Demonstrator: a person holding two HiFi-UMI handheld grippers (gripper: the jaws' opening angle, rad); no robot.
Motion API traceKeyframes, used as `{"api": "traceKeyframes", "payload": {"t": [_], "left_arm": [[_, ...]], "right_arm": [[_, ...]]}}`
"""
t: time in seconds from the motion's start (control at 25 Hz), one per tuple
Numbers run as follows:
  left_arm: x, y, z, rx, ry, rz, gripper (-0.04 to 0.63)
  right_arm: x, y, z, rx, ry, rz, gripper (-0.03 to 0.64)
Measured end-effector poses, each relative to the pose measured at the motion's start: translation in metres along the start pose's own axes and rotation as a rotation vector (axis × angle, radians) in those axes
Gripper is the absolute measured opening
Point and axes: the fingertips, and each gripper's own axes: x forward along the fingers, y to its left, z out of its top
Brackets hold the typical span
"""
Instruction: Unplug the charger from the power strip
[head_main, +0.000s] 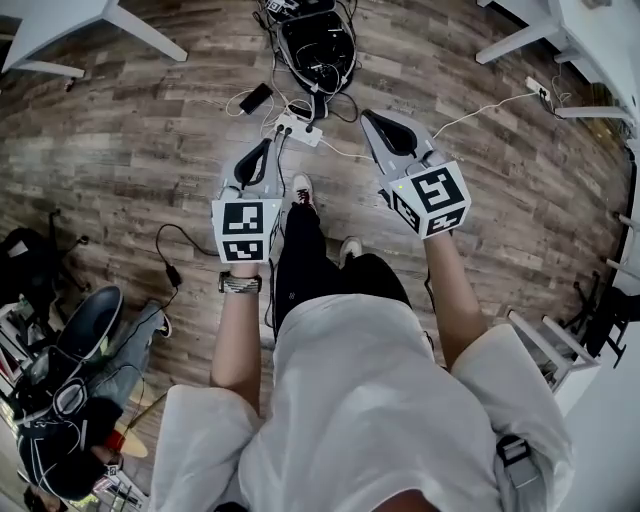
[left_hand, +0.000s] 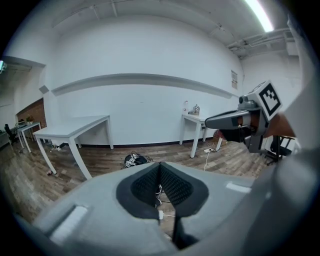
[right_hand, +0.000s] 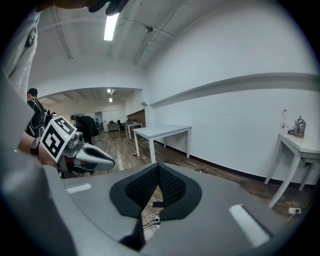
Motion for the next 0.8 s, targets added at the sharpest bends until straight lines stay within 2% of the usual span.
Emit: {"api": "traceKeyframes", "payload": {"t": [0.24,0.44,0.6,0.8], "left_arm": [[0.023,0.006,-0.04,-0.056,0.024,0.006,0.005],[0.044,0.002,-0.057,-0.05,0.043,-0.009,0.005],[0.06,0.011,-0.07,0.002,0.067,-0.009,0.005],[0.078,0.025,-0.09,-0.013,0.066,-0.019,0.005]], "right_arm": [[0.014,-0.003,-0.041,0.024,0.034,0.012,0.002],[0.023,-0.012,-0.069,0.045,0.062,0.02,0.002],[0.038,-0.022,-0.088,0.062,0.076,0.017,0.002],[0.054,-0.037,-0.114,0.087,0.084,0.006,0.002]]}}
